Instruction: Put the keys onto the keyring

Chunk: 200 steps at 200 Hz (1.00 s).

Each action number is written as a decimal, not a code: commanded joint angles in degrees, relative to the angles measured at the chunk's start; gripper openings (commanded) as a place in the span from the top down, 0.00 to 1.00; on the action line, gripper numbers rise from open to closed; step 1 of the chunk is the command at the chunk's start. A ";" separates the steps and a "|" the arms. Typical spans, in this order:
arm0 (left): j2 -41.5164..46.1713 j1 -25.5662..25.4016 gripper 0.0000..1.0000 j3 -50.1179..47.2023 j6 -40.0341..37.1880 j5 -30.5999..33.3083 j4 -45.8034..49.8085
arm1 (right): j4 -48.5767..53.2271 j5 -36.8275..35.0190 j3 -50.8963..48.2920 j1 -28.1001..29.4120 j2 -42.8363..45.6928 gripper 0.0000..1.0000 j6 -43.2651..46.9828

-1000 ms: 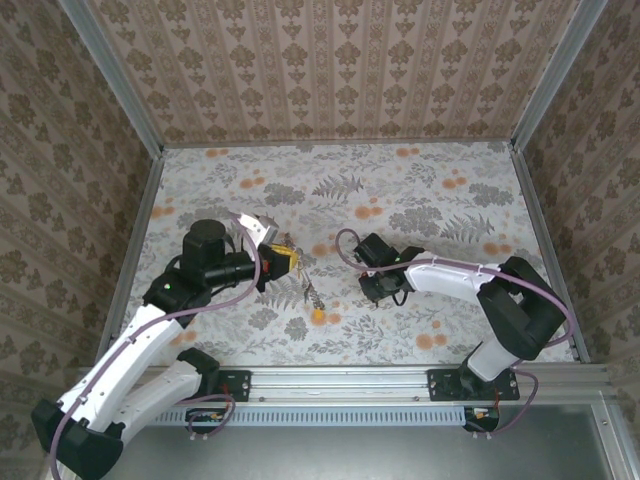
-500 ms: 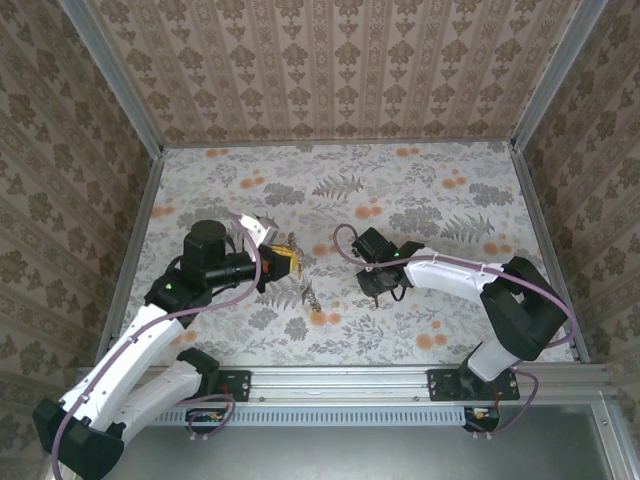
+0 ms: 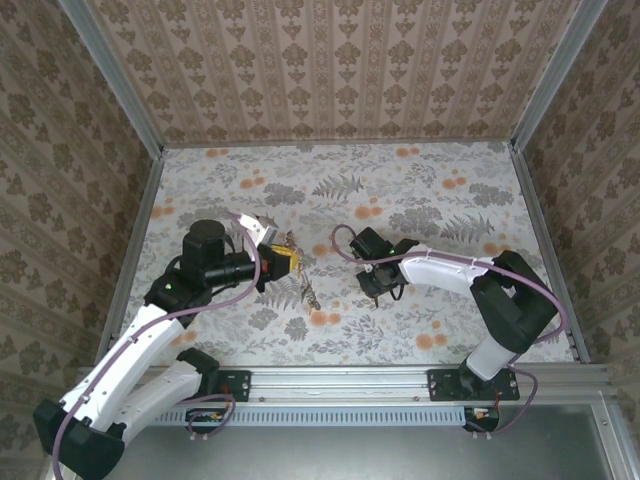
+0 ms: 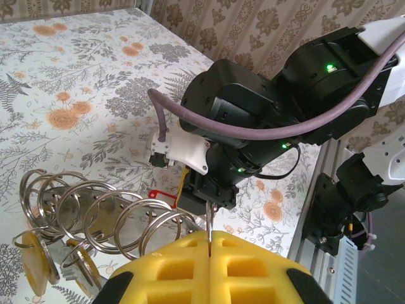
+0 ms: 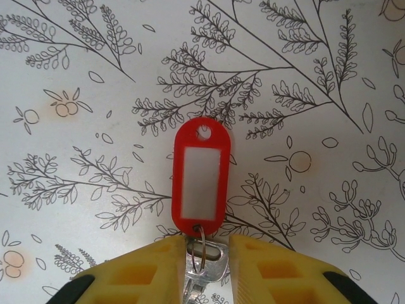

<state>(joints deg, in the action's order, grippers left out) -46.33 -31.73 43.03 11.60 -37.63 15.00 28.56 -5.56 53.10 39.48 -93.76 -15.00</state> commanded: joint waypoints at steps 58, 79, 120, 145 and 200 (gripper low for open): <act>1.50 0.44 1.00 -0.40 0.67 -1.46 -3.17 | 1.70 2.37 2.15 -0.86 -2.04 0.81 0.92; 1.59 0.44 1.00 -0.32 0.53 -1.29 -2.99 | 1.59 2.41 2.01 -0.90 -2.13 0.84 0.81; 1.92 0.37 1.00 -0.17 0.31 -0.97 -2.40 | 1.58 2.75 1.69 -1.14 -1.53 0.90 0.72; 2.25 0.35 1.00 -0.23 0.36 -0.69 -2.36 | 1.77 2.63 1.68 -1.25 -0.39 0.94 0.68; 2.74 -0.24 1.00 0.48 -0.01 -0.78 -1.34 | -3.10 6.52 -3.49 -1.16 13.27 1.00 4.08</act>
<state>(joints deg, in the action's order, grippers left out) -45.23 -31.75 42.83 11.62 -37.67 14.61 28.42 -2.66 53.17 38.50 -90.32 -13.69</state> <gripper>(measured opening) 0.045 0.064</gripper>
